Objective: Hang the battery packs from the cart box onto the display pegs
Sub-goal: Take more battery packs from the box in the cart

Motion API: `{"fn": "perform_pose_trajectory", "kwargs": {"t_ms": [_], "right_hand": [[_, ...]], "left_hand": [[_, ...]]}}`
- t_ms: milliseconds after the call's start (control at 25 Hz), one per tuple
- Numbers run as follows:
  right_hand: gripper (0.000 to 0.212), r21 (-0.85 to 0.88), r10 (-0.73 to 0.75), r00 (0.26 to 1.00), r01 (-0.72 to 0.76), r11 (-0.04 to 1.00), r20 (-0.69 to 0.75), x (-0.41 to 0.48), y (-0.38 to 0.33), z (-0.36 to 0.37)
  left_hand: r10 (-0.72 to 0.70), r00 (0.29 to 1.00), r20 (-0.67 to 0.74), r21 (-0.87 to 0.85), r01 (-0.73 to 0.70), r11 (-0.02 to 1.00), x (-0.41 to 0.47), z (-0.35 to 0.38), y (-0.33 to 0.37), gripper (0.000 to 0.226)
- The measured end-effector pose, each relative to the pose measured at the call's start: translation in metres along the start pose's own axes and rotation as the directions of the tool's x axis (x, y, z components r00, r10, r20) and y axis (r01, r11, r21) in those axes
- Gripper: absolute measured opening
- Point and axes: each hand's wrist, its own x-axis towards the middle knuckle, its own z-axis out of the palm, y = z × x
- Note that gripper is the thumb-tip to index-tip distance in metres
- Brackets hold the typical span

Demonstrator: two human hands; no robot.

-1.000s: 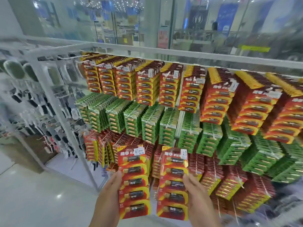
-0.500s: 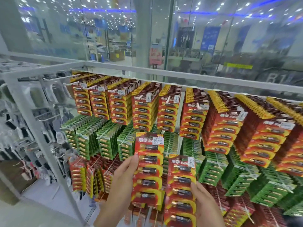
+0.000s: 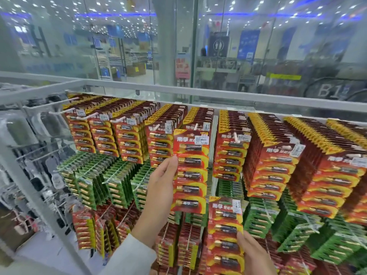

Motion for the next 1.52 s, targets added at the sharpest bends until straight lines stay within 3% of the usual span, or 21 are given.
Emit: {"fn": "perform_pose_trajectory", "kwargs": {"t_ms": [80,160,240,320,400,520,600,720,800,1040,1160,1280,1440,1520], "right_hand": [[0.091,-0.035,0.002,0.994,-0.006,0.999,-0.108,0.000,-0.002,0.007],[0.088,-0.027,0.046,0.998,-0.048,0.999,-0.050,-0.002,-0.010,0.013],[0.091,-0.055,0.021,0.996,-0.026,0.998,-0.090,0.000,-0.018,0.019],[0.078,0.014,0.026,0.999,-0.026,1.000,-0.024,-0.002,-0.027,0.028],[0.076,0.018,-0.055,0.998,0.056,0.998,-0.035,-0.006,-0.035,0.036],[0.032,0.045,-0.171,0.984,0.173,0.984,-0.040,-0.018,-0.054,0.049],[0.041,0.048,-0.262,0.961,0.267,0.963,-0.088,-0.025,-0.065,0.061],[0.078,0.002,-0.350,0.934,0.351,0.936,-0.073,-0.019,-0.068,0.064],[0.088,-0.060,-0.373,0.926,0.370,0.927,-0.053,-0.014,-0.067,0.062],[0.068,-0.044,-0.451,0.893,0.449,0.892,-0.019,-0.012,-0.067,0.075],[0.076,-0.049,-0.481,0.873,0.478,0.877,-0.081,-0.009,-0.065,0.078],[0.062,-0.050,-0.473,0.873,0.470,0.881,-0.116,-0.008,-0.065,0.076],[0.070,-0.128,-0.456,0.888,0.445,0.886,-0.069,0.001,-0.062,0.065],[0.060,-0.165,-0.455,0.886,0.437,0.884,-0.092,0.003,-0.062,0.066]], "left_hand": [[-0.017,0.999,0.027,-0.002,0.017,1.000,0.008,-0.002,0.000,0.035],[-0.039,0.998,0.047,0.005,0.039,0.999,0.015,-0.005,-0.001,0.037],[-0.056,0.997,0.046,0.015,0.055,0.998,0.023,-0.005,-0.002,0.036],[-0.071,0.996,0.055,0.047,0.068,0.997,0.034,-0.002,-0.003,0.036],[-0.068,0.996,0.050,0.059,0.065,0.996,0.049,0.002,-0.005,0.034],[-0.012,0.998,0.058,0.110,0.005,0.994,0.071,0.010,-0.006,0.036],[0.006,0.998,0.059,0.108,-0.013,0.994,0.081,0.014,-0.007,0.036],[0.029,0.996,0.083,0.115,-0.038,0.993,0.086,0.015,-0.010,0.035],[0.030,0.993,0.111,0.121,-0.043,0.992,0.088,0.013,-0.013,0.038],[0.033,0.991,0.130,0.132,-0.051,0.990,0.092,0.009,-0.016,0.037],[0.047,0.989,0.142,0.132,-0.066,0.989,0.093,0.006,-0.018,0.036],[0.045,0.989,0.142,0.136,-0.064,0.989,0.091,0.005,-0.019,0.035],[0.047,0.985,0.165,0.130,-0.069,0.989,0.091,0.004,-0.020,0.034],[0.057,0.983,0.172,0.149,-0.083,0.985,0.093,0.002,-0.024,0.035]]}}
